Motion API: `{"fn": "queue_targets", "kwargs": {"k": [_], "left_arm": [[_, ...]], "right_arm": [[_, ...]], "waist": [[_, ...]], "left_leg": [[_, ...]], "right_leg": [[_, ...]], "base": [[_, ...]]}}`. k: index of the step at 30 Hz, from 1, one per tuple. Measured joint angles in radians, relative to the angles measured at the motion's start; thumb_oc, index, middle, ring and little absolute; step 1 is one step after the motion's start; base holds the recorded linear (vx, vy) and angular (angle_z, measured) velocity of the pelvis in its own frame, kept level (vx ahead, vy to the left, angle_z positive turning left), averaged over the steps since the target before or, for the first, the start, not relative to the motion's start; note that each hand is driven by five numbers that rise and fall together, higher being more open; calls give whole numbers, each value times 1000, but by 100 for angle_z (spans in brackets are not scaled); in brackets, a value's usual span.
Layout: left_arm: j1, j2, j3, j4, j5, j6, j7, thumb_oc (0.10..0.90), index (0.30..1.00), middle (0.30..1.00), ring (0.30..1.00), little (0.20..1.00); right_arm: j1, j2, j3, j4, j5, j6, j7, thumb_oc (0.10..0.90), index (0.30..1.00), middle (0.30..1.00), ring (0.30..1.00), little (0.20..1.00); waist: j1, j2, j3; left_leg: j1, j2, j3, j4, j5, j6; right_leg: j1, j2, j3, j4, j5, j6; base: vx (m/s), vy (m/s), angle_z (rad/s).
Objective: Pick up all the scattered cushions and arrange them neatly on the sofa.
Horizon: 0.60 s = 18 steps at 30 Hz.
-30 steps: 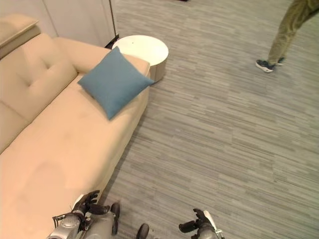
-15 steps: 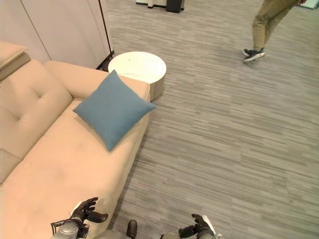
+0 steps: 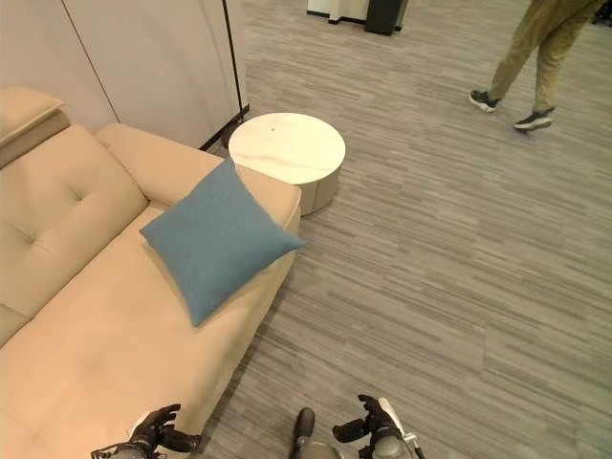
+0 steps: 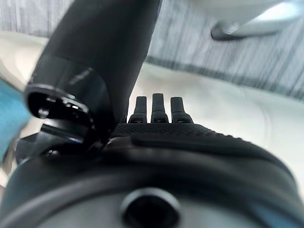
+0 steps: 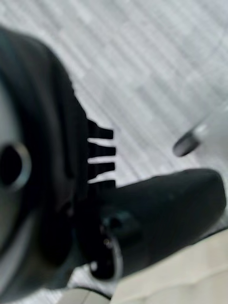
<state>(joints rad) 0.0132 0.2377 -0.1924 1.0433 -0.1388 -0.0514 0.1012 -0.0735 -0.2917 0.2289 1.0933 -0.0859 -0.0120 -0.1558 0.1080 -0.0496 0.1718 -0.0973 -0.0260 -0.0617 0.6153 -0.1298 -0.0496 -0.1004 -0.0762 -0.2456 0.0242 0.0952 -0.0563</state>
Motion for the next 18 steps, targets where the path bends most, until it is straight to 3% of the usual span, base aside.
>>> {"fn": "queue_targets", "kwargs": {"k": [2, 3, 4, 7, 9, 10, 11, 13, 15, 16, 17, 18], "left_arm": [[-10, 0, 6, -7, 2, -11, -1, 800, 900, 900, 900, 900], [-32, -1, 5, -5, 1, -10, -3, 800, 900, 900, 900, 900], [-39, 0, 5, -6, 2, -10, -2, 800, 900, 900, 900, 900], [-54, 5, 5, -7, 3, -10, -5, 800, 900, 900, 900, 900], [-55, 5, 4, -4, 4, -9, -4, 800, 900, 900, 900, 900], [-57, 4, 6, -4, 4, -9, -1, 800, 900, 900, 900, 900], [-60, 3, 5, -9, 4, -10, -2, 800, 900, 900, 900, 900], [-41, 2, 7, -26, 4, -9, -2, 800, 900, 900, 900, 900], [-17, -5, 8, -19, 4, -7, -4, 800, 900, 900, 900, 900], [-9, -4, 8, -12, 4, -5, -4, 800, 900, 900, 900, 900], [-15, 1, 10, -15, 4, -5, -3, 800, 900, 900, 900, 900], [-16, -1, 8, -10, 4, 2, -7, 800, 900, 900, 900, 900]], "right_arm": [[1, -8, 0, -2, 10, -2, -1, 800, 900, 900, 900, 900], [-4, -12, -1, 0, 13, 0, -1, 800, 900, 900, 900, 900], [-5, -10, 0, 0, 14, 2, -1, 800, 900, 900, 900, 900], [-4, -9, 1, -3, 15, 0, 0, 800, 900, 900, 900, 900], [3, -10, 0, 1, 18, 2, -1, 800, 900, 900, 900, 900], [10, -10, 0, 3, 22, 4, -1, 800, 900, 900, 900, 900], [13, -12, -1, 2, 22, 4, -1, 800, 900, 900, 900, 900], [20, -10, -1, -1, 24, 3, 0, 800, 900, 900, 900, 900], [24, -7, 0, 5, 24, 0, 0, 800, 900, 900, 900, 900], [35, 1, -1, 13, 22, 2, 0, 800, 900, 900, 900, 900], [38, 4, 0, 14, 20, 1, 2, 800, 900, 900, 900, 900], [29, 3, -1, 34, 14, 4, 3, 800, 900, 900, 900, 900]], "waist": [[7, -2, 0], [8, -6, 11], [10, -7, 14], [7, -30, 31], [-11, -24, 38], [-15, -19, 37], [-11, -13, 36], [-10, 9, 29], [-11, 22, 21], [-10, 8, 14], [-10, -1, 7], [-12, 16, 11]], "left_leg": [[-27, 24, -1, 40, 1, 0], [-84, 48, 22, 45, 1, 4], [-95, 45, 34, 10, -3, 1], [-102, 9, 66, -272, 15, 4], [-122, -1, 105, -409, 80, 2], [-139, 3, 144, -469, 119, -24], [-145, 13, 164, -492, 140, -26], [-132, 45, 220, -544, 172, 16], [-88, 34, 192, -561, 227, 61], [-54, 3, 186, -574, 247, 100], [-39, -17, 186, -587, 226, 117], [-3, -16, 181, -607, 226, 130]], "right_leg": [[36, 20, -14, -28, -11, -17], [81, 37, -32, -66, -37, -43], [97, 39, -39, -82, -45, -37], [146, 38, -85, -124, -47, -15], [174, 45, -125, -124, -81, -3], [185, 51, -151, -122, -91, 4], [194, 58, -159, -124, -109, 17], [220, 76, -165, -116, -122, 26], [266, 72, -159, -110, -159, 62], [276, 43, -153, -72, -189, 90], [268, 24, -155, -32, -206, 110], [233, -9, -151, 105, -244, 141]], "base": [[209, -118, 13], [231, -78, 36], [244, -59, 35], [253, -38, 36], [298, -19, 62], [115, 25, 49], [257, 40, 35], [255, 81, 1], [268, 107, -3], [251, 134, 11], [276, 203, 7], [117, 101, 3]]}}
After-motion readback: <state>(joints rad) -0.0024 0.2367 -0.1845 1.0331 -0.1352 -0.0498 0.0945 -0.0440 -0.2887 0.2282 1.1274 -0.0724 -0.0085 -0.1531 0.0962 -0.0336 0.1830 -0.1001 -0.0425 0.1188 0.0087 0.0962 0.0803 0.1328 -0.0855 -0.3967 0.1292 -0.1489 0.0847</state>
